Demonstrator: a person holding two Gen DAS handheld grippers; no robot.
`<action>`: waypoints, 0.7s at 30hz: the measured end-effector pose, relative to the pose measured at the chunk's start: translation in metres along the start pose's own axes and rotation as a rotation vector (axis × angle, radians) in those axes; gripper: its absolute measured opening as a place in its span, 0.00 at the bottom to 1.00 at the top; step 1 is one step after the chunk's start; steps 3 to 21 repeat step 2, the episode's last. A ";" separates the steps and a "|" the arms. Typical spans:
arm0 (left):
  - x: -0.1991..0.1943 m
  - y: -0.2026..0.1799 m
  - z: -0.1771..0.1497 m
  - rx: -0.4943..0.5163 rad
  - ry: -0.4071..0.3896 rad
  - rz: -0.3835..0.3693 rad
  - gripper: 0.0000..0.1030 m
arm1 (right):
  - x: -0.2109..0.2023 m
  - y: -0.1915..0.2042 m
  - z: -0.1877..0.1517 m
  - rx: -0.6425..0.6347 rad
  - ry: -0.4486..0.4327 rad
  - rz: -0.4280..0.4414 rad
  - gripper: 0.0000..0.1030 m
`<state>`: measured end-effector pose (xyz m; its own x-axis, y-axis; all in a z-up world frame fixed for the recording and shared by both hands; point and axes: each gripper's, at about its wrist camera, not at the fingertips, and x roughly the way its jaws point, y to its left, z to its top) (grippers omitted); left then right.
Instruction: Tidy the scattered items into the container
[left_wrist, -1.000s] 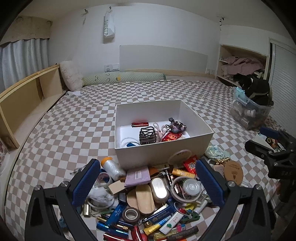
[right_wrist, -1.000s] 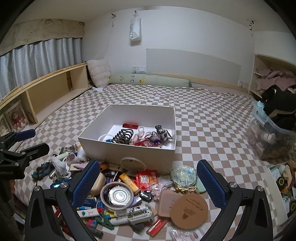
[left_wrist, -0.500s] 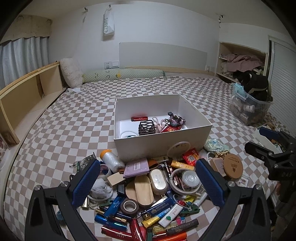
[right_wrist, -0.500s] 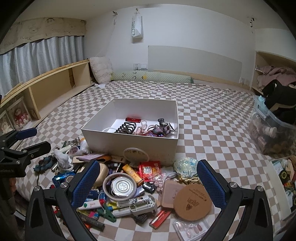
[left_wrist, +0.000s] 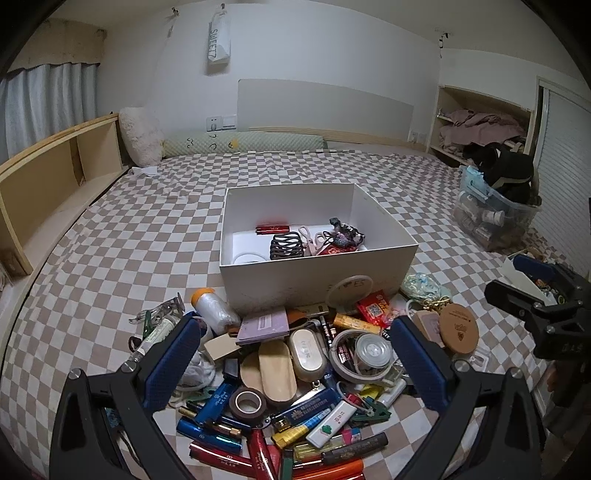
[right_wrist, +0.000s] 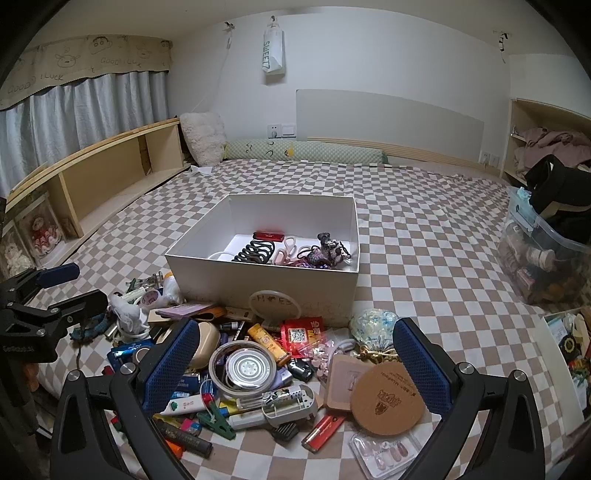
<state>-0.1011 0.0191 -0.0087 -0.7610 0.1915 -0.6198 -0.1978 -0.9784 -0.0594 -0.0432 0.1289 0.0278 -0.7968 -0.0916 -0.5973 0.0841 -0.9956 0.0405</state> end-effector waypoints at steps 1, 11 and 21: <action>0.000 0.000 0.000 0.003 0.000 0.002 1.00 | 0.000 0.000 0.000 0.000 0.001 -0.001 1.00; 0.000 0.000 0.000 0.006 -0.001 0.005 1.00 | 0.000 0.000 -0.001 0.001 0.002 -0.001 1.00; 0.000 0.000 0.000 0.006 -0.001 0.005 1.00 | 0.000 0.000 -0.001 0.001 0.002 -0.001 1.00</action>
